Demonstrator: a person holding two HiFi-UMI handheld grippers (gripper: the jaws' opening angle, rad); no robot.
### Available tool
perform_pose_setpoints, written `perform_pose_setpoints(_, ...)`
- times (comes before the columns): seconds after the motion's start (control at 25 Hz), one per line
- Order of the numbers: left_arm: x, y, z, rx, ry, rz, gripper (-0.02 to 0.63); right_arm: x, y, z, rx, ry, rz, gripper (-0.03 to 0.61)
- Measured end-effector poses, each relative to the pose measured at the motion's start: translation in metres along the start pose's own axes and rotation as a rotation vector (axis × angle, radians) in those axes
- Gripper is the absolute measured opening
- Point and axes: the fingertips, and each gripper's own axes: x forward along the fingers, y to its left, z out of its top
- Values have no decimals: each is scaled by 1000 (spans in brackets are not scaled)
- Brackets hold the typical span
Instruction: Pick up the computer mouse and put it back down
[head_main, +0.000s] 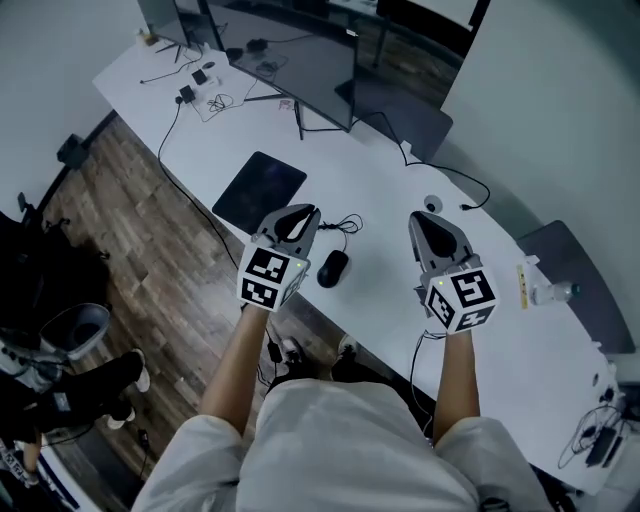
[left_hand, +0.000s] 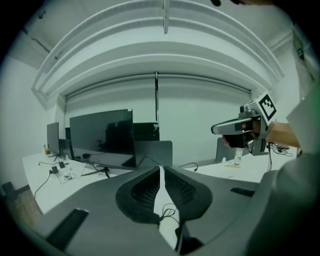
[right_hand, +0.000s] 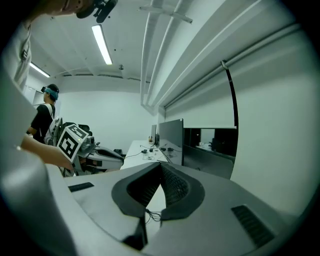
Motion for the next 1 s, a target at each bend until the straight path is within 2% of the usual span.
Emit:
perform_pose_setpoints(0.12, 26, -8, -41, -25, 67, -35, 87, 11, -1, -34, 31, 64, -12, 15)
perform_pose_setpoints(0.4, 63, -31, -126, -96, 226, -97, 157, 22, 7, -99, 135, 136, 2, 14)
perform_pose_setpoints(0.6, 79, -56, -185, -123, 356, -134, 206, 23, 13, -131, 56, 193, 8, 14)
perform_pose_setpoints(0.76, 87, -72, -231, -121, 463, -150, 257, 19, 10, -150, 81, 223, 8, 14)
perform_pose_setpoints(1.0, 93, -89, -273, -140, 573, -172, 313, 15, 2, -177, 107, 281, -35, 15)
